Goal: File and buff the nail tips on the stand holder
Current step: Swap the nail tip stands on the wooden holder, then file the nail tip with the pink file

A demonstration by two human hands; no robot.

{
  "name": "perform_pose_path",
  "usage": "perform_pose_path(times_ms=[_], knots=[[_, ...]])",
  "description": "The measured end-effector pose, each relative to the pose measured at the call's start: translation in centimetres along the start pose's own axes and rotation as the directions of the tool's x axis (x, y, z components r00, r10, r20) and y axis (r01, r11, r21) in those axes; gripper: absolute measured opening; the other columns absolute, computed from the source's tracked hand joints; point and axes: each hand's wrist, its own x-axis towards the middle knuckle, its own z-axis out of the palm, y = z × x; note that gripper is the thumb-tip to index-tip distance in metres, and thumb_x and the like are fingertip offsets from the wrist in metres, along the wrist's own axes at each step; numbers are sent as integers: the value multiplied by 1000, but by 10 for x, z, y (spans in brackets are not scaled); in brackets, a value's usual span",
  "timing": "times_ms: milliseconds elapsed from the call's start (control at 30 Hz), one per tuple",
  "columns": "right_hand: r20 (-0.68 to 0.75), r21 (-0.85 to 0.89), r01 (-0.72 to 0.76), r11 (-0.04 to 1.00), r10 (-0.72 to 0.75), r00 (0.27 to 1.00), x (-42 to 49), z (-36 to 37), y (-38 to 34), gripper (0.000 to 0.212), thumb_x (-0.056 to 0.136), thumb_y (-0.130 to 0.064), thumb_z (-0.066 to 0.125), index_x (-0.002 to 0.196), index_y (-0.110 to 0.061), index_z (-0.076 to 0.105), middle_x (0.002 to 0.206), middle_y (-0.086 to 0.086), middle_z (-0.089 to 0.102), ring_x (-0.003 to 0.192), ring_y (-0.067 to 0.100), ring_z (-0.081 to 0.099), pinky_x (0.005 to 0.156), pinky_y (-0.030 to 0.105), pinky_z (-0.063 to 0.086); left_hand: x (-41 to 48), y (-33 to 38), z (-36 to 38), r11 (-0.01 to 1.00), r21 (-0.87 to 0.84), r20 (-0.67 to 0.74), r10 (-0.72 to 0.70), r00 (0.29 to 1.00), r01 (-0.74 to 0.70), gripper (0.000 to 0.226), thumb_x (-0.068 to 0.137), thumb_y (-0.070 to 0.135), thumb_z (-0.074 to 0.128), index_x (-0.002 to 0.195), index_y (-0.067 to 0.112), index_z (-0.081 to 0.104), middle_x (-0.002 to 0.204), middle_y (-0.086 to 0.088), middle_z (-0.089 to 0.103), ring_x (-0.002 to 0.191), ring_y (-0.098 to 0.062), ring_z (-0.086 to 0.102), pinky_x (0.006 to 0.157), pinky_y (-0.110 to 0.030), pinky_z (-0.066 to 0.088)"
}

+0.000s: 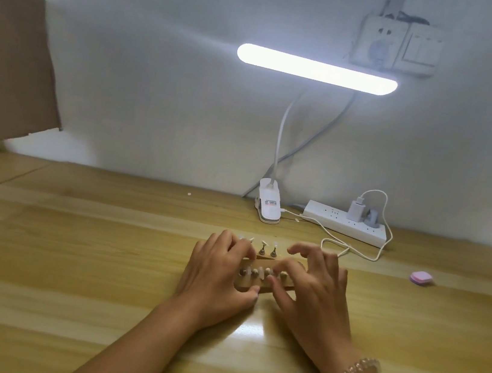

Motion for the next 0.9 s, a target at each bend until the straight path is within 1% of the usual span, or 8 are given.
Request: perform_pose_path(times_ms=[167,367,500,567,667,733,833,900], knots=[[25,14,-18,1000,17,1000,-4,-4,0,14,76,-31,79,80,-29,66,110,-6,59,107,19,48,84,34,33,2,-7,4,991,-28,25,-128,991,128,41,70,57,68,106,40,57,100,19,42,105,-5,45,84,-24,23],[57,95,-87,992,82,995,-6,-8,0,13,78,-30,79,82,-32,67,84,-14,56,86,14,56,79,34,35,6,-11,2,953,-16,101,-300,949,303,50,77,57,68,121,38,54,116,14,50,116,-11,47,95,-29,33],[87,190,-162,968,148,985,-7,-10,1,13,79,-32,77,79,-33,65,76,-18,57,75,7,53,77,35,36,1,2,-2,1000,-24,-75,-11,997,9,36,79,45,68,108,27,56,103,11,53,95,-11,47,82,-27,41],[88,237,-161,958,144,986,-7,-10,2,14,80,-30,78,79,-32,64,75,-17,58,73,7,53,74,35,37,-3,15,-1,990,-115,9,84,996,-83,28,83,46,60,106,30,57,102,15,57,91,-7,48,78,-27,45],[106,260,-130,957,105,989,-7,-10,1,16,80,-29,78,79,-32,62,75,-16,58,72,5,53,72,34,40,-3,18,4,970,-238,153,88,984,-50,17,91,48,49,102,37,57,90,23,59,80,-2,51,72,-30,48],[126,254,-147,956,117,985,-7,-11,3,13,81,-39,73,81,-33,62,76,-16,57,73,2,52,74,34,40,-1,14,4,958,-288,170,52,984,-1,7,92,43,55,96,37,56,83,24,60,73,-3,55,67,-27,46],[131,188,-278,942,256,958,-3,-15,11,21,82,-50,62,97,-34,58,81,-17,50,76,7,52,75,34,37,2,7,4,918,-377,183,-57,981,123,9,87,36,63,84,39,55,80,26,63,66,2,55,63,-21,42],[260,50,-383,923,358,897,-4,-17,18,36,81,-52,51,113,-36,52,93,-15,45,92,11,53,83,35,35,3,6,5,893,-419,204,-85,975,165,10,85,40,61,78,38,53,78,28,62,65,5,54,61,-19,38]])
